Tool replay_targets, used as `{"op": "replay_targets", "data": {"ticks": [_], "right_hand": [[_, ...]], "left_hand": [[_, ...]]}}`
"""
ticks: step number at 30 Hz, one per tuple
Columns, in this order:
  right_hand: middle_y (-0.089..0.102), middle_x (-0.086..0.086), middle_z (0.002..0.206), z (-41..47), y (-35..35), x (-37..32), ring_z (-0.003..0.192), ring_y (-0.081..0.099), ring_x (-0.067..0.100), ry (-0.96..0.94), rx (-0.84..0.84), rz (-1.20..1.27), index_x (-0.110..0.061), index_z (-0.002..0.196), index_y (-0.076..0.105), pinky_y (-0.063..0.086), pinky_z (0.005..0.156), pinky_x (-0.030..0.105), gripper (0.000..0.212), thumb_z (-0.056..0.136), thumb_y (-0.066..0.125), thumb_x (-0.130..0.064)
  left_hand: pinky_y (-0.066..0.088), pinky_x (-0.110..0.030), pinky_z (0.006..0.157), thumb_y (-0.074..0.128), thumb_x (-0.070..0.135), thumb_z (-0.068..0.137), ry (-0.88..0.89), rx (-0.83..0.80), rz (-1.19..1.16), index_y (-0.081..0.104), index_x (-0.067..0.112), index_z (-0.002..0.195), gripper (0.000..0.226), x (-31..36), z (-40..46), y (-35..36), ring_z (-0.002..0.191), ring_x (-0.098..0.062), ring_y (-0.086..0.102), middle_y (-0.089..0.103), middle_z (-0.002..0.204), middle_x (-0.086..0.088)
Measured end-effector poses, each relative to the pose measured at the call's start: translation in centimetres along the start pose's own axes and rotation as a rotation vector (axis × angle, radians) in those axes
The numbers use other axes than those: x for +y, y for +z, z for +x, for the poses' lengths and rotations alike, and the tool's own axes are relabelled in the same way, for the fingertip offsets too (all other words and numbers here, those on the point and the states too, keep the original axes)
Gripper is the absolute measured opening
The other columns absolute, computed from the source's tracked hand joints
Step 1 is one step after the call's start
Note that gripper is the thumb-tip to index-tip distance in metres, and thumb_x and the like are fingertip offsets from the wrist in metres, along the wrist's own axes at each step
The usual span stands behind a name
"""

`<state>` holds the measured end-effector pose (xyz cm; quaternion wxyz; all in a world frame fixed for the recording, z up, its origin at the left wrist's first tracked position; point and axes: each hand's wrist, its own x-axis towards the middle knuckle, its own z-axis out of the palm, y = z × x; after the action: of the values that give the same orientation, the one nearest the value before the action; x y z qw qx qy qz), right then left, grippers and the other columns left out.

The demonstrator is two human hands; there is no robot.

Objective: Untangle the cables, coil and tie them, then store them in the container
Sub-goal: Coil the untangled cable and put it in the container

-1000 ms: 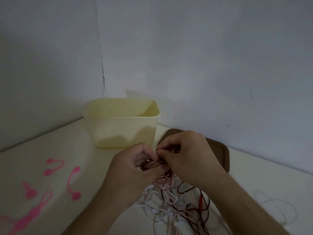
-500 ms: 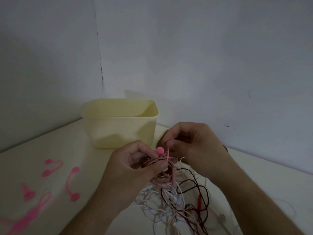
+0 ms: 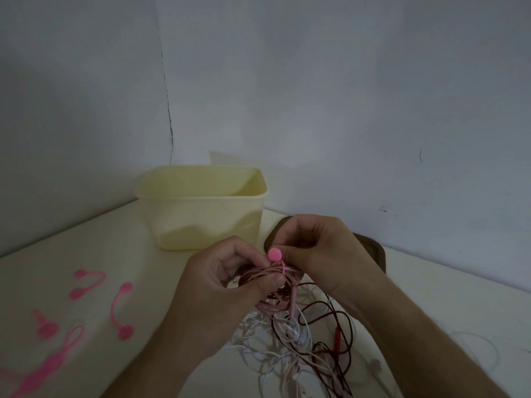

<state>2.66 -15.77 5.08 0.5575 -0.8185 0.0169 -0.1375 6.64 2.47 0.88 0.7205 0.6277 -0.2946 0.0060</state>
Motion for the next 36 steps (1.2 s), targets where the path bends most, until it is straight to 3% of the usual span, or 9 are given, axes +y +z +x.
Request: {"op": "replay_targets", "data": {"ticks": [6, 9, 13, 18, 23, 28, 30, 32, 36], "right_hand": [[0.079, 0.020, 0.091, -0.4, 0.0, -0.4, 0.093, 0.074, 0.042, 0.006, -0.129, -0.003, -0.005, 0.092, 0.083, 0.061, 0.093, 0.053, 0.022, 0.103, 0.065, -0.012], [0.076, 0.027, 0.098, -0.5, 0.1, -0.8, 0.098, 0.074, 0.042, 0.019, -0.218, 0.070, -0.001, 0.101, 0.081, 0.058, 0.101, 0.049, 0.028, 0.092, 0.063, -0.019], [0.072, 0.025, 0.089, -0.4, 0.4, -0.8, 0.084, 0.068, 0.048, -0.054, -0.258, -0.075, -0.007, 0.097, 0.079, 0.053, 0.084, 0.063, 0.025, 0.091, 0.062, -0.026], [0.077, 0.016, 0.091, -0.6, -0.1, -1.0, 0.081, 0.072, 0.026, -0.032, -0.310, -0.079, -0.010, 0.101, 0.078, 0.056, 0.083, 0.048, 0.012, 0.093, 0.069, -0.010], [0.075, 0.021, 0.090, -0.5, 0.5, -0.8, 0.086, 0.067, 0.049, -0.037, -0.260, -0.153, -0.016, 0.094, 0.079, 0.053, 0.083, 0.066, 0.017, 0.087, 0.068, -0.025], [0.070, 0.021, 0.085, -0.5, 0.5, -0.9, 0.074, 0.061, 0.027, -0.023, -0.267, -0.144, -0.013, 0.092, 0.078, 0.052, 0.078, 0.062, 0.015, 0.085, 0.067, -0.021], [0.072, 0.019, 0.083, -0.5, 0.5, -0.9, 0.074, 0.061, 0.027, -0.012, -0.258, -0.143, -0.013, 0.090, 0.078, 0.052, 0.078, 0.063, 0.013, 0.086, 0.068, -0.021], [0.071, 0.019, 0.080, -0.6, 0.6, -0.8, 0.072, 0.059, 0.029, -0.004, -0.261, -0.152, -0.011, 0.087, 0.078, 0.050, 0.074, 0.063, 0.017, 0.085, 0.068, -0.024], [0.063, 0.034, 0.087, -0.6, 0.9, -0.7, 0.070, 0.052, 0.028, 0.003, -0.282, -0.167, -0.002, 0.092, 0.074, 0.043, 0.067, 0.054, 0.032, 0.081, 0.065, -0.031]], "left_hand": [[0.060, -0.029, 0.071, 0.090, -0.001, 0.069, 0.024, 0.068, 0.036, 0.070, 0.003, 0.082, 0.024, -0.1, 0.4, 0.0, 0.077, -0.022, 0.076, 0.080, 0.083, -0.011], [0.061, -0.039, 0.070, 0.089, -0.002, 0.072, 0.016, 0.112, 0.049, 0.070, 0.004, 0.082, 0.022, 0.0, 0.5, 0.0, 0.074, -0.026, 0.075, 0.079, 0.080, -0.011], [0.060, -0.046, 0.070, 0.088, 0.010, 0.069, -0.003, 0.125, 0.018, 0.069, 0.005, 0.083, 0.024, 0.1, 0.4, -0.1, 0.072, -0.023, 0.072, 0.078, 0.079, -0.012], [0.061, -0.033, 0.061, 0.081, -0.004, 0.080, -0.046, 0.097, -0.019, 0.065, -0.002, 0.085, 0.017, 0.1, 0.4, -0.2, 0.066, -0.020, 0.071, 0.077, 0.077, -0.013], [0.059, -0.026, 0.060, 0.081, 0.001, 0.078, -0.050, 0.073, -0.065, 0.063, -0.004, 0.087, 0.020, 0.1, 0.4, 0.0, 0.067, -0.019, 0.072, 0.077, 0.079, -0.015], [0.065, -0.041, 0.067, 0.086, 0.011, 0.076, -0.024, 0.098, -0.031, 0.066, 0.006, 0.084, 0.022, 0.1, 0.3, -0.1, 0.074, -0.028, 0.075, 0.078, 0.082, -0.014], [0.064, -0.048, 0.072, 0.085, 0.007, 0.080, -0.005, 0.102, 0.017, 0.067, 0.010, 0.083, 0.019, -0.1, 0.2, -0.1, 0.079, -0.032, 0.076, 0.078, 0.084, -0.012], [0.063, -0.049, 0.075, 0.082, 0.001, 0.082, 0.023, 0.107, 0.047, 0.068, 0.008, 0.084, 0.016, -0.2, 0.2, -0.1, 0.083, -0.030, 0.077, 0.079, 0.087, -0.010], [0.063, -0.040, 0.080, 0.083, 0.018, 0.073, 0.031, 0.115, 0.037, 0.073, 0.018, 0.081, 0.012, 0.0, 0.4, -0.1, 0.090, -0.025, 0.078, 0.080, 0.091, -0.007]]}}
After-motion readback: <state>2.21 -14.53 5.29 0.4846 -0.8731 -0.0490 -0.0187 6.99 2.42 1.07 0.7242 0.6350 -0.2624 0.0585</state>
